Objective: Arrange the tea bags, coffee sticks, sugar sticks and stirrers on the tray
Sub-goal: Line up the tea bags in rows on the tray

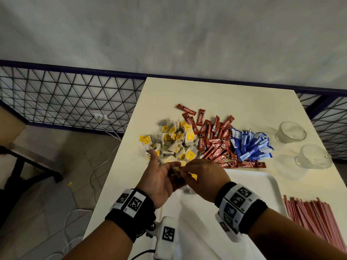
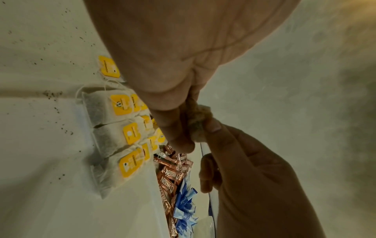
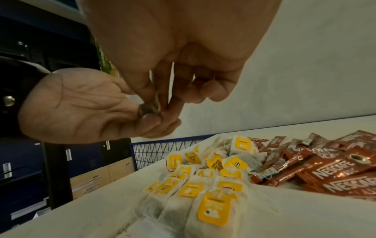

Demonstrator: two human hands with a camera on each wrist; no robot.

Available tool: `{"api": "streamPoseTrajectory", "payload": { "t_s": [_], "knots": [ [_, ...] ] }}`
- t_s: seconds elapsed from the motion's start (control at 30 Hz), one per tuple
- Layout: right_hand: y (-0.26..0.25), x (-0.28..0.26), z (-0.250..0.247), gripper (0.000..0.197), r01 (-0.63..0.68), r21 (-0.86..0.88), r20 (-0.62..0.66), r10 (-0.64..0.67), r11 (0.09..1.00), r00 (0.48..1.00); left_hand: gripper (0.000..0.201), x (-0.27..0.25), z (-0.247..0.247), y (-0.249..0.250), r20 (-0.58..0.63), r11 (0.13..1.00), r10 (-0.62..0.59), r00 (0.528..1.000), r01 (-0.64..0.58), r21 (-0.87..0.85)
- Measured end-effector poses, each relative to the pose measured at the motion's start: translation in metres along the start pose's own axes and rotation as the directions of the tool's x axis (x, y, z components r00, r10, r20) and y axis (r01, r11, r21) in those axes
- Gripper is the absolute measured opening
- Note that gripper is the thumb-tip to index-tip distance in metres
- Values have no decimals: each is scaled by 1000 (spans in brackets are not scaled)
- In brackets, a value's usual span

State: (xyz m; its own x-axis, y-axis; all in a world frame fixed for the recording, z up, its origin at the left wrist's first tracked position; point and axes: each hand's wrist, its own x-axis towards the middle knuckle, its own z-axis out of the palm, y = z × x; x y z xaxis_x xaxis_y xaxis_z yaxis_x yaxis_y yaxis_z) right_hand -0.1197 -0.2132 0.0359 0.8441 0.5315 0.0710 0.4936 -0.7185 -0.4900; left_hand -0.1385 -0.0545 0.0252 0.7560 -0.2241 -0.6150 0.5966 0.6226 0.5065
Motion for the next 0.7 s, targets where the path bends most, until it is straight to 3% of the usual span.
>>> {"api": "streamPoseTrajectory", "payload": {
  "t_s": [0.13,0.17,0.2,0.23,0.27,0.3,0.33,0.37,0.4,0.47,0.53,0.57,0.63,0.7],
  "knots": [
    [3,4,-4,18,-215,163,-37,224,963,974,83,-2,4,-3,-51,994,63,997,-58,87],
    [3,4,-6,16,-266,208,-44,280,941,959,68,-2,5,-5,-103,971,149,983,-126,201],
    [3,5,-9,15,-303,244,-45,323,921,945,48,-2,4,-7,-140,895,294,945,-221,388],
    [3,5,-10,16,-325,270,-46,349,906,936,31,-2,2,-8,-108,718,477,872,-316,620],
    [1,6,-11,16,-336,293,-48,364,895,930,27,-4,0,-9,15,452,630,777,-382,806],
    [0,7,-11,16,-342,316,-47,374,885,926,35,-4,-2,-11,194,156,705,682,-416,896],
    [-2,8,-12,14,-347,333,-42,382,877,923,42,-4,-1,-13,345,-77,707,617,-417,905],
    [-4,9,-11,12,-348,341,-38,383,873,923,46,-4,0,-14,421,-215,690,589,-389,896],
    [-6,10,-11,11,-345,348,-35,380,871,924,47,-6,4,-14,443,-281,677,588,-350,894],
    [-10,12,-11,12,-330,368,-24,364,869,931,42,-5,5,-12,414,-329,675,611,-253,910],
    [-11,11,-12,10,-309,404,-33,352,861,936,32,-2,2,-7,423,-331,683,596,-264,906],
    [-9,9,-12,9,-305,431,-42,356,849,933,28,-3,2,-5,410,-292,676,612,-289,912],
    [-4,7,-12,17,-307,471,-27,361,827,932,19,-4,1,1,327,-118,626,707,-329,937],
    [1,7,-9,18,-335,426,51,347,841,937,12,-4,-1,4,232,165,509,829,-359,919]
  ]
}}
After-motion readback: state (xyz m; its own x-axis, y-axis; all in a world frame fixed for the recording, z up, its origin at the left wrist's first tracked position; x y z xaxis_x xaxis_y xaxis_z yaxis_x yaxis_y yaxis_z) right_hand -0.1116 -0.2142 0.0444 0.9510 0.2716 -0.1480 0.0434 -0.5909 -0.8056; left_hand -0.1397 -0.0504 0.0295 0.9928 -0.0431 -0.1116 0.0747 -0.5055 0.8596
